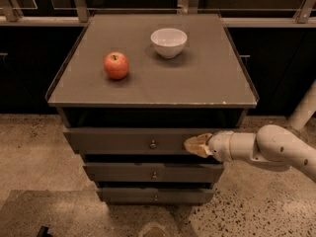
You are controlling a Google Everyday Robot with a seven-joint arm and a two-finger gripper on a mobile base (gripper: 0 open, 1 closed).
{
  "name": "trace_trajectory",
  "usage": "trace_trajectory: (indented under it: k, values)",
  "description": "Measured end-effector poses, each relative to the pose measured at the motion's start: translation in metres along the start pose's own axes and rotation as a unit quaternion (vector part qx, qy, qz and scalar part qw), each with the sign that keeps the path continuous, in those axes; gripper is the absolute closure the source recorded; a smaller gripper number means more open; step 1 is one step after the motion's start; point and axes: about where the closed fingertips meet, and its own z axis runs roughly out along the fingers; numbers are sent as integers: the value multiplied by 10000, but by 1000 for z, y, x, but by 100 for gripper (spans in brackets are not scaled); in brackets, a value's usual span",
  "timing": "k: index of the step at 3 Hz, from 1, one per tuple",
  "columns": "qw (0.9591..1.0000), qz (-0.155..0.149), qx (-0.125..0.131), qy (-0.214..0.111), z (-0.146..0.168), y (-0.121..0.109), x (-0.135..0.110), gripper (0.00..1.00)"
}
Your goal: Close top drawer
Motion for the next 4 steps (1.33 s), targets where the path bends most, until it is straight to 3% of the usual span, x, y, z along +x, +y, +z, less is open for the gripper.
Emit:
trace_trajectory:
  k: [1, 2, 4]
  values:
    - [9985, 102, 533, -8, -32, 19, -8, 100]
    - [9933, 101, 1117, 270, -57, 48, 5, 81]
    - [9930, 90, 1124, 358, -57, 55, 13, 34]
